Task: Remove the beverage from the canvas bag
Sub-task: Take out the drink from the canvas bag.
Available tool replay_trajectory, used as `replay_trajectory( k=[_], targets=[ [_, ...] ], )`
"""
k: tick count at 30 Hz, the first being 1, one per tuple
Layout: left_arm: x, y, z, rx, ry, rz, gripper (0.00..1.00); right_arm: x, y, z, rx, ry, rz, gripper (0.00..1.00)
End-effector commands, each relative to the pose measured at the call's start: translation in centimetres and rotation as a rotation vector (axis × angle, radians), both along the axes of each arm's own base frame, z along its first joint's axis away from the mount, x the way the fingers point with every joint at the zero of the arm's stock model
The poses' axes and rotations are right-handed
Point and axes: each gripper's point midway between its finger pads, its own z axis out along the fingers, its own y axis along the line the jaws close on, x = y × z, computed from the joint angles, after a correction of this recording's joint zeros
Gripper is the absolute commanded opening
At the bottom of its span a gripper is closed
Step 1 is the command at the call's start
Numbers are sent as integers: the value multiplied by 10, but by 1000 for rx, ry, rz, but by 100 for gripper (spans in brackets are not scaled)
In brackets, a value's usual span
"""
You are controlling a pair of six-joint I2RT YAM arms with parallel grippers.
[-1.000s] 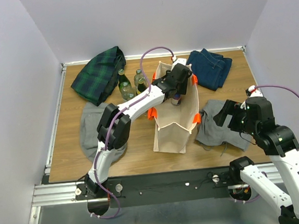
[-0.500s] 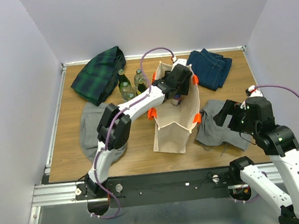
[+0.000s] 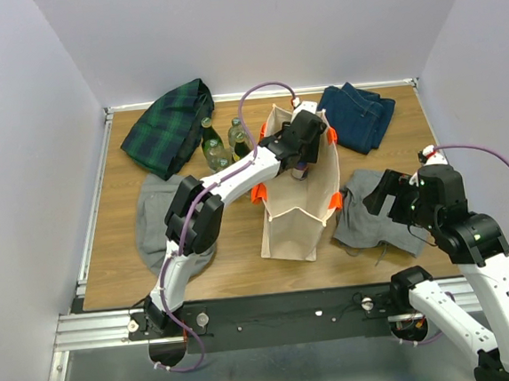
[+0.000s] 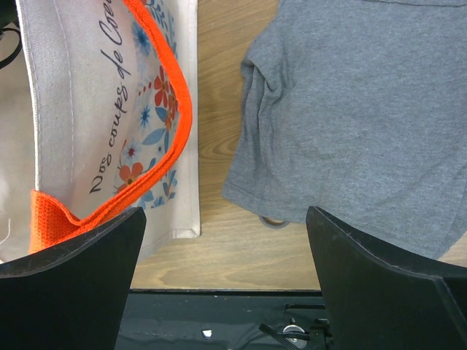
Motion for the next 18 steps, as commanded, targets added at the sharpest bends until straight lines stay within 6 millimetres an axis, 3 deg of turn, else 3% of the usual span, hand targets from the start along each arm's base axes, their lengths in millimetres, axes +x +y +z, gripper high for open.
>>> replay_trajectory(
  k=[1, 6, 7, 8, 11, 18],
  targets=[
    [-19, 15, -36, 76, 110, -10, 52, 2, -2, 0, -10, -20, -8, 100],
    [-18, 12, -32, 66, 100, -16, 36, 2, -2, 0, -10, -21, -8, 100],
    [-18, 12, -28, 61, 97, -18, 30, 2, -2, 0, -10, -20, -8, 100],
    [-18, 11, -27, 59, 98, -20, 18, 2, -2, 1, -8, -24, -7, 100],
    [-18, 10, -16, 50, 91, -26, 0, 2, -3, 0, -11, -23, -9, 100],
    [-19, 12, 14, 32, 52, -40, 0, 2, -3, 0, -9, -25, -10, 100]
  ],
)
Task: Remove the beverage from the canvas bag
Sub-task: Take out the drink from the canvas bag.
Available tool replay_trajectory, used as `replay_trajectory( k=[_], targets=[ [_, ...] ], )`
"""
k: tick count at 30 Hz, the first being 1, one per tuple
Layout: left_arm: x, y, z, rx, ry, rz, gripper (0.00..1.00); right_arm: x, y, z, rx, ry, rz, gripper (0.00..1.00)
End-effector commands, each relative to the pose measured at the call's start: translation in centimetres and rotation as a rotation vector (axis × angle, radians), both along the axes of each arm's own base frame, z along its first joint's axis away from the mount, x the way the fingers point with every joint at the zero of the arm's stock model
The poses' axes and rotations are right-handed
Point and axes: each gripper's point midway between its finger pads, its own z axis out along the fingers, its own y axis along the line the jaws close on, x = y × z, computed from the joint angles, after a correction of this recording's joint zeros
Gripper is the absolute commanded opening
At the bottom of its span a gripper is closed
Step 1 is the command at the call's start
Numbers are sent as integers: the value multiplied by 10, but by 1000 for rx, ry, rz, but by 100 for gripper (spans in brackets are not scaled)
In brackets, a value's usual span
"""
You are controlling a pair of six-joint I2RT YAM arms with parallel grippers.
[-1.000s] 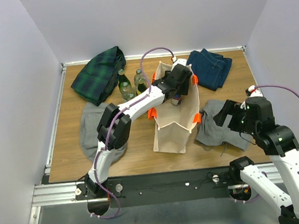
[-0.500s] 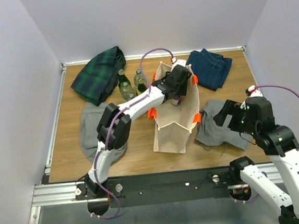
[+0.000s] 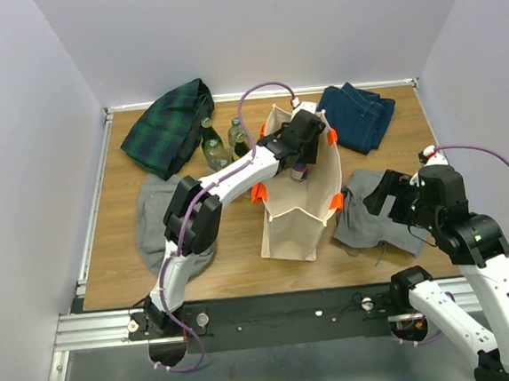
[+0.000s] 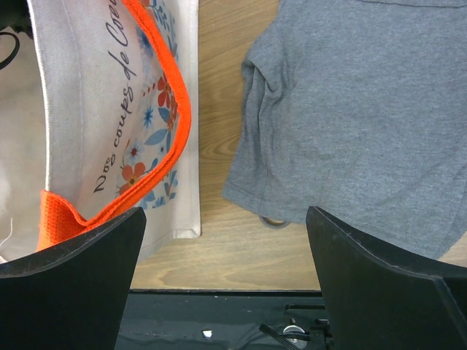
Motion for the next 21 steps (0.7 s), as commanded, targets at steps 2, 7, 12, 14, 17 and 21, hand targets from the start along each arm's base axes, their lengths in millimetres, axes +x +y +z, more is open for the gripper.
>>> replay_trajectory(
  k=[2, 7, 12, 14, 17, 21],
  targets=[
    [-14, 11, 23, 15, 22, -30, 0, 2, -2, 1, -9, -24, -10, 100],
    [-15, 10, 37, 9, 6, -50, 0, 2, -2, 1, -7, -28, -9, 100],
    [-18, 10, 45, 3, 10, -60, 0, 1, -3, 2, -7, -33, -12, 100],
    [-20, 12, 49, -4, 10, -56, 0, 2, -3, 1, -7, -33, -11, 100],
    [-23, 14, 55, -20, 4, -57, 0, 1, -3, 1, -7, -33, -12, 100],
    [-26, 18, 68, -28, -12, -55, 0, 2, -3, 2, -7, -36, -11, 100]
  ],
)
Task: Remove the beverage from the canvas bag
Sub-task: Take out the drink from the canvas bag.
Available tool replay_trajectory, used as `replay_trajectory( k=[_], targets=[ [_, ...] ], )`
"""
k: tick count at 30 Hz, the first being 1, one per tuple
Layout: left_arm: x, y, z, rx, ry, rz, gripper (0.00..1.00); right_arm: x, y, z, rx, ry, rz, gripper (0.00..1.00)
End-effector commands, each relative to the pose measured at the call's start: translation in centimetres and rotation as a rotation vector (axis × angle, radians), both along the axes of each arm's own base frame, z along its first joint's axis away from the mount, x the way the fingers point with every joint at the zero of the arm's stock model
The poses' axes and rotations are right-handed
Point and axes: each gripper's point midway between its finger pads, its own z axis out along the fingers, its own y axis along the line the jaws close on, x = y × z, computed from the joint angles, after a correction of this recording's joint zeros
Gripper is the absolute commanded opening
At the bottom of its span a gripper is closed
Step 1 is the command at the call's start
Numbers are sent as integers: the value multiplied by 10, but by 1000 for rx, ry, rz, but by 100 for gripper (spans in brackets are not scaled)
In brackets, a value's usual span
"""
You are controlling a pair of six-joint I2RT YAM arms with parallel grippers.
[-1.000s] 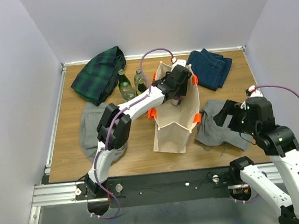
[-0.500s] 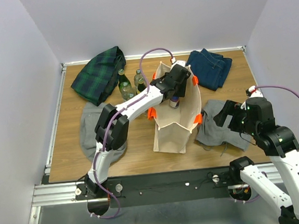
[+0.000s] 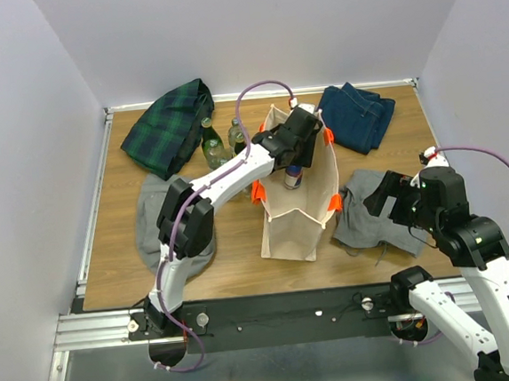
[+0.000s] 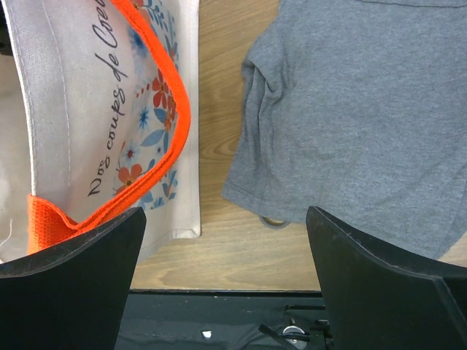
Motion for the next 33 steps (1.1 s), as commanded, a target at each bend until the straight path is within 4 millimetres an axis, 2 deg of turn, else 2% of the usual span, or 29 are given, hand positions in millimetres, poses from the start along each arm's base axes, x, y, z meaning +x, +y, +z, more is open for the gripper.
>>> replay_trajectory(
  k=[1, 12, 28, 33],
  targets=[
    [-4, 4, 61, -90, -83, -10, 0, 3, -2, 2, -9, -27, -8, 100],
    [-21, 7, 63, -134, -85, -51, 0, 3, -2, 2, -7, -31, -9, 100],
    [-36, 1, 108, -201, -109, -148, 0, 3, -2, 2, -7, -29, -9, 100],
    [-43, 2, 116, -207, -101, -174, 0, 3, -2, 2, -8, -27, -10, 100]
  ],
)
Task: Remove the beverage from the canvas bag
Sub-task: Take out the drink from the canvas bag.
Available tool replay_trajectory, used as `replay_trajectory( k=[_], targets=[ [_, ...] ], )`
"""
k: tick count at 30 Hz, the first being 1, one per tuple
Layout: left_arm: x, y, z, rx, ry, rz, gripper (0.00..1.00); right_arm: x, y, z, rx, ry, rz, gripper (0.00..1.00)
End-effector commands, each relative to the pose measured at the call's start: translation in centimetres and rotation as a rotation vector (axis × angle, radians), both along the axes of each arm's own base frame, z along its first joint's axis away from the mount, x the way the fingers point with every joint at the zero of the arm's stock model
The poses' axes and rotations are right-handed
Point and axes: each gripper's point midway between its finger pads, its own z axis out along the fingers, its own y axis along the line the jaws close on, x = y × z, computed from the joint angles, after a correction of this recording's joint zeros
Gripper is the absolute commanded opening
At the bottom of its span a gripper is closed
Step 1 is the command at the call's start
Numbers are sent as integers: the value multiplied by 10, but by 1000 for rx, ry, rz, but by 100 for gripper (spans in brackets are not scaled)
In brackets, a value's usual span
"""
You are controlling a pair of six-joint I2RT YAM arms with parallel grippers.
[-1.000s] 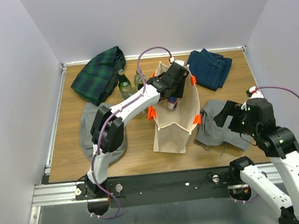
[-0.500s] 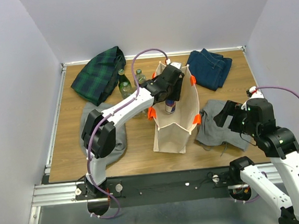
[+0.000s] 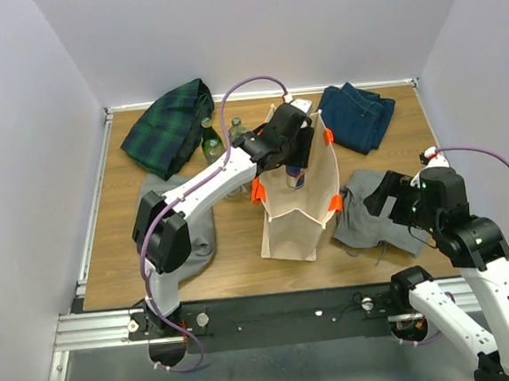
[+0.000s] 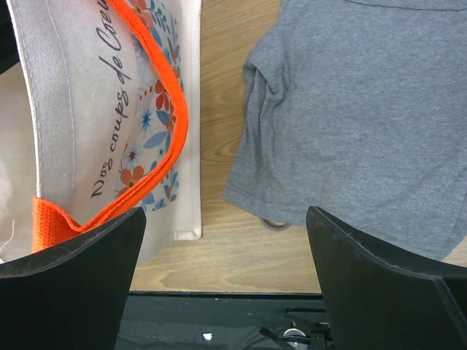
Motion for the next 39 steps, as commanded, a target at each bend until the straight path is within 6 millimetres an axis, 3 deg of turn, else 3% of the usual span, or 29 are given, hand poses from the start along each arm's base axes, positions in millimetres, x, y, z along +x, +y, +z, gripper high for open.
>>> replay_trajectory(
  k=[1, 39],
  targets=[
    [-6, -8, 68, -122, -94, -57, 0, 1, -3, 1, -10, -18, -11, 100],
    [-33, 29, 143, -111, -195, -90, 0, 1, -1, 3, -2, -37, 1, 100]
  ],
)
